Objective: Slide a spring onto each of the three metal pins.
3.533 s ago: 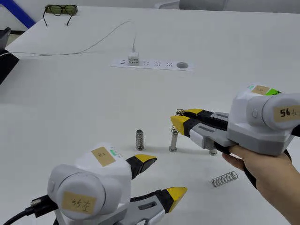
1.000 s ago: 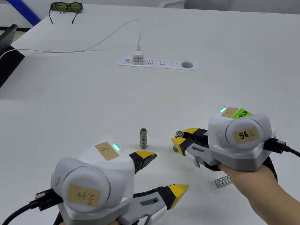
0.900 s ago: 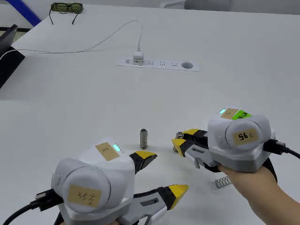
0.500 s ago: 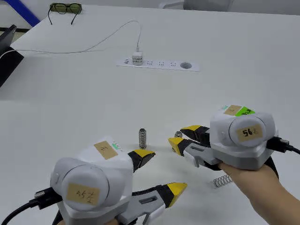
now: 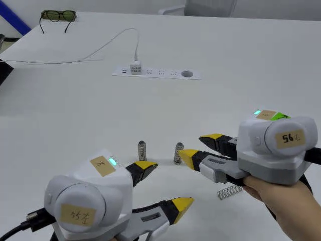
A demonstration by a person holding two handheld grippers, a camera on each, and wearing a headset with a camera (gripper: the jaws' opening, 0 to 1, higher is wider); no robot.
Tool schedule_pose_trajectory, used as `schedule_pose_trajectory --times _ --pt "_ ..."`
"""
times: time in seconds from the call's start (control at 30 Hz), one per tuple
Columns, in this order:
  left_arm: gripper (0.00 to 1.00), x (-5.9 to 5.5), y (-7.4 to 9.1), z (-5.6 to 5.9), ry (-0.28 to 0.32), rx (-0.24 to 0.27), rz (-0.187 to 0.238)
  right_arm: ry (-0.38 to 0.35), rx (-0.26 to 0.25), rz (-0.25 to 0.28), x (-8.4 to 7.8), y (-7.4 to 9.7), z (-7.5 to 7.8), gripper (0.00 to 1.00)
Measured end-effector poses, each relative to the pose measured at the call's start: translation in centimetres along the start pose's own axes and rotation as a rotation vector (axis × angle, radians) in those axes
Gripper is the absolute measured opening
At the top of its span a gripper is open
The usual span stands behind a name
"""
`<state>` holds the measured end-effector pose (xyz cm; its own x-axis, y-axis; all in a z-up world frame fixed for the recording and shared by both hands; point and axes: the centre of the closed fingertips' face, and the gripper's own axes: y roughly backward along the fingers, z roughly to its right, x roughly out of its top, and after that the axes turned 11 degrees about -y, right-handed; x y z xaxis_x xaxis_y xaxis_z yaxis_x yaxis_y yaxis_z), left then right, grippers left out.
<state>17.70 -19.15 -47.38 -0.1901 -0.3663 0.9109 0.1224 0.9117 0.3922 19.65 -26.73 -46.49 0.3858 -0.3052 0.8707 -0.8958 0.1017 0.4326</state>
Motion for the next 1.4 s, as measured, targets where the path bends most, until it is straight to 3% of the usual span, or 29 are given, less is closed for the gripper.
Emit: schedule_pose_trajectory --times 0.47,0.93,1.4 --pt "0.58 1.1 -1.7 1.9 -0.089 -0.07 -0.01 -0.048 -0.02 0.029 0.0 3.7 1.2 0.44" --pt "0.56 1.2 -4.5 3.0 -0.066 -0.129 -0.021 -0.105 -0.026 0.059 -0.4 6.7 2.5 0.47" --pt "0.46 0.8 -7.1 3.9 -0.066 -0.176 -0.032 -0.078 0.002 0.047 -1.6 8.7 2.8 0.47"
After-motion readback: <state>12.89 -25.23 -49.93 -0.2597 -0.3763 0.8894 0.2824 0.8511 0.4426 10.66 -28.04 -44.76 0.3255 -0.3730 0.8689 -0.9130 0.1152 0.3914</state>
